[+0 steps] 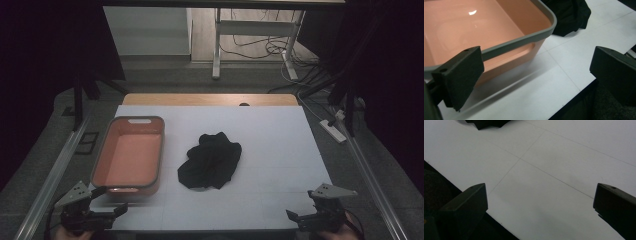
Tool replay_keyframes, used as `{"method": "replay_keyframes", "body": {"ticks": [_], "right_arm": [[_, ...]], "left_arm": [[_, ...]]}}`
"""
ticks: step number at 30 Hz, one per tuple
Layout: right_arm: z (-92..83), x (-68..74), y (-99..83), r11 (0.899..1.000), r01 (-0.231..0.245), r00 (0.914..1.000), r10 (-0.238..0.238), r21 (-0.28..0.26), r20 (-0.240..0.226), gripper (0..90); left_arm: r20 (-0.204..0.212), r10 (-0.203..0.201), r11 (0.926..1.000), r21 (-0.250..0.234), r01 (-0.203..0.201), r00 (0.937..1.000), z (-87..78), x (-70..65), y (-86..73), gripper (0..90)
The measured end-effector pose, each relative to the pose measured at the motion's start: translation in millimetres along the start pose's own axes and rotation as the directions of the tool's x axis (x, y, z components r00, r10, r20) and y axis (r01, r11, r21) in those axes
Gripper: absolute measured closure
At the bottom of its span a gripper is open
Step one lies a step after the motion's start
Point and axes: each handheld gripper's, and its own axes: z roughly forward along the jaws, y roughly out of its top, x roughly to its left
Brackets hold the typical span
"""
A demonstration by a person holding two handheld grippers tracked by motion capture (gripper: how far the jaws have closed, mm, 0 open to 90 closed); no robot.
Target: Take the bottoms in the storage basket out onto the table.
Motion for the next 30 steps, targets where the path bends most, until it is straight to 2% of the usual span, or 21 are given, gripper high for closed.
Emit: {"method": "replay_keyframes", "body": {"ticks": [7,15,21,30], "right_arm": [[0.0,0.1,0.0,1.0,0.0,1.0,0.0,0.0,0.0,0.0],[0.1,0.1,0.0,1.0,0.0,1.0,0.0,0.001,0.001,0.0],[0.0,0.1,0.0,1.0,0.001,1.0,-0.001,0.001,0.001,0.0],[0.1,0.0,0.1,1.0,0.0,1.0,0.0,0.001,0.001,0.0]], "left_arm": [[-0.025,-0.007,1.0,0.002,0.007,0.9997,-4.4,3.3,-4.3,0.0],[-0.038,-0.016,0.9995,0.026,0.017,0.9992,-5.0,7.1,-8.9,0.0],[-0.038,-0.016,0.9985,0.053,0.018,0.9991,-3.8,9.0,-11.9,0.0],[-0.034,-0.019,0.998,0.06,0.021,0.9992,-6.3,9.8,-14.5,0.0]]}}
